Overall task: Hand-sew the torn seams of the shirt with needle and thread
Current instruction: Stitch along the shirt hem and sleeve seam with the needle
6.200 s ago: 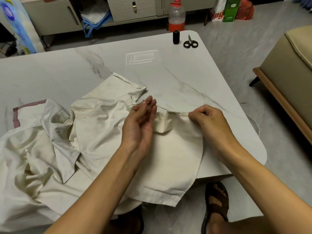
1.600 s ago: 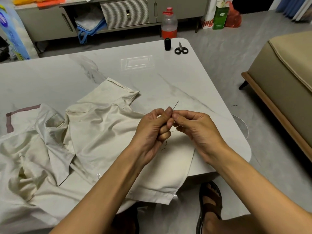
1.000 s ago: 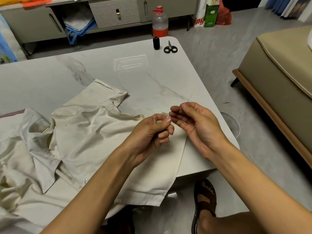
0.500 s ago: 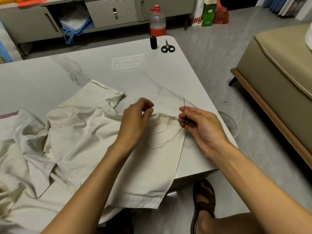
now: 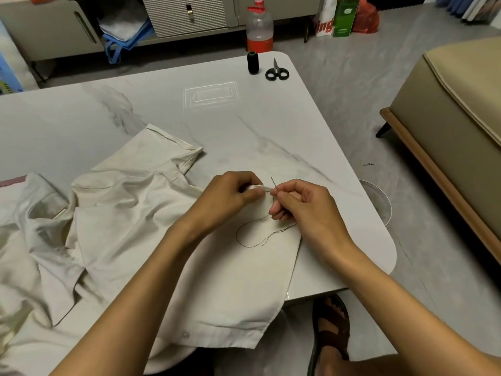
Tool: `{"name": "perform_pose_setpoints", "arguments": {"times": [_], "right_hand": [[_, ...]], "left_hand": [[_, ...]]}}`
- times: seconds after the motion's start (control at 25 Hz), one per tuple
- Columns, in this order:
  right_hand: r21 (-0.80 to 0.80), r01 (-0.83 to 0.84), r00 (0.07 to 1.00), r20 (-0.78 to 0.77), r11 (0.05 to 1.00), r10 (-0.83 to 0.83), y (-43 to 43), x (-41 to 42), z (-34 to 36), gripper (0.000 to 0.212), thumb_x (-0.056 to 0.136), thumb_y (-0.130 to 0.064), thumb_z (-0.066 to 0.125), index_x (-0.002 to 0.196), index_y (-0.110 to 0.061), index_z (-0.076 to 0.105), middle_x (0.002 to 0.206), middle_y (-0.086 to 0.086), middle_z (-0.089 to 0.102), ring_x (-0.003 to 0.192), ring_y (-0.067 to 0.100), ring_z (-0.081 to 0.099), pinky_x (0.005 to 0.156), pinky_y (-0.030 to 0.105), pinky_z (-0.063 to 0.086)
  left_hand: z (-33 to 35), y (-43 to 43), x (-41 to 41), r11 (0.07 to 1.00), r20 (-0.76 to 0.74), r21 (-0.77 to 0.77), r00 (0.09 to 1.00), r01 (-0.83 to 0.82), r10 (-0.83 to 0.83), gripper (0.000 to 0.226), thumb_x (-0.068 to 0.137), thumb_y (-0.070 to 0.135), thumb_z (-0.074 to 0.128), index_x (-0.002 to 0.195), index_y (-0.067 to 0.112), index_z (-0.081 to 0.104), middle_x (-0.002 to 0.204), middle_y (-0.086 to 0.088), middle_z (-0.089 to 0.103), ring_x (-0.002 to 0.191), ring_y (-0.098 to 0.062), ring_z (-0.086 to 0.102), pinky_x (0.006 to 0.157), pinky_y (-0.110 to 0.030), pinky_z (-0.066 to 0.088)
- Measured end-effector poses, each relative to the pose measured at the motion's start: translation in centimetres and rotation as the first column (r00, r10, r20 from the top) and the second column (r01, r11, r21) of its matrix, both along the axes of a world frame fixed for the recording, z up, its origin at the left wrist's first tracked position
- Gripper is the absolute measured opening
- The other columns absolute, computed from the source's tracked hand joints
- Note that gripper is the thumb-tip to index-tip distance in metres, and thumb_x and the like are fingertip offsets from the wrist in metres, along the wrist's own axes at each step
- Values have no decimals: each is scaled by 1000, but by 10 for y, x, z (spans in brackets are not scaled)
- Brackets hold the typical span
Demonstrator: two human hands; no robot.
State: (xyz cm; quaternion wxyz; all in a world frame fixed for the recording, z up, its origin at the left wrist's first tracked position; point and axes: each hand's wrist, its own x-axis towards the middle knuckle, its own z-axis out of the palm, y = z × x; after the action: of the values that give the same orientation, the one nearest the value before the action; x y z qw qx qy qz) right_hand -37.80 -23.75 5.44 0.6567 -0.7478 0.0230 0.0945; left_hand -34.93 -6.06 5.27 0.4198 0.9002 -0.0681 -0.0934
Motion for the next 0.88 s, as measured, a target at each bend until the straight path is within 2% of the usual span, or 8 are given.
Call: {"name": "perform_pose_setpoints", "arguments": {"times": [0.12, 0.24, 0.32, 0.48, 0.88], "right_hand": [[-135, -26, 996, 82, 990, 38, 3, -6, 2, 18, 93, -5, 54, 89, -13, 70, 67, 2, 71, 69, 12, 67, 70, 19, 51], [-230, -37, 992, 112, 972, 65, 6, -10, 2, 20, 92, -7, 54, 86, -18, 70, 64, 0, 70, 69, 13, 67, 72, 20, 51], [-261, -55, 988, 123, 964, 89, 9, -11, 3, 20, 91, -7, 54, 86, -18, 70, 62, -1, 69, 68, 12, 66, 73, 22, 51], [-292, -65, 983, 145, 954, 111, 11, -13, 3, 18, 92, -8, 55, 85, -18, 69, 61, -2, 68, 65, 10, 65, 74, 25, 51], [-283, -60, 982, 158, 957, 108, 13, -14, 4, 20, 91, -7, 54, 86, -19, 69, 60, -1, 67, 63, 8, 64, 72, 26, 51]], "left_hand": [[9, 5, -6, 987, -146, -159, 989, -10, -14, 16, 98, 21, 60, 92, 18, 74, 77, 9, 68, 73, -4, 56, 71, -21, 41], [16, 7, -10, 973, -203, -226, 979, -54, 8, 18, 100, 13, 56, 98, 5, 72, 57, 18, 58, 50, 4, 48, 51, -6, 33], [19, 9, -11, 969, -218, -234, 976, -76, 24, 19, 100, 13, 56, 98, 4, 72, 53, 18, 49, 44, 1, 41, 45, -7, 29], [21, 15, -15, 960, -243, -259, 969, -102, 37, 19, 99, 17, 57, 97, 7, 74, 62, 7, 45, 49, -3, 31, 45, -12, 25], [23, 18, -19, 952, -238, -282, 970, -122, 54, 18, 99, 16, 58, 94, 9, 73, 66, 2, 43, 52, -6, 28, 45, -14, 23]]}}
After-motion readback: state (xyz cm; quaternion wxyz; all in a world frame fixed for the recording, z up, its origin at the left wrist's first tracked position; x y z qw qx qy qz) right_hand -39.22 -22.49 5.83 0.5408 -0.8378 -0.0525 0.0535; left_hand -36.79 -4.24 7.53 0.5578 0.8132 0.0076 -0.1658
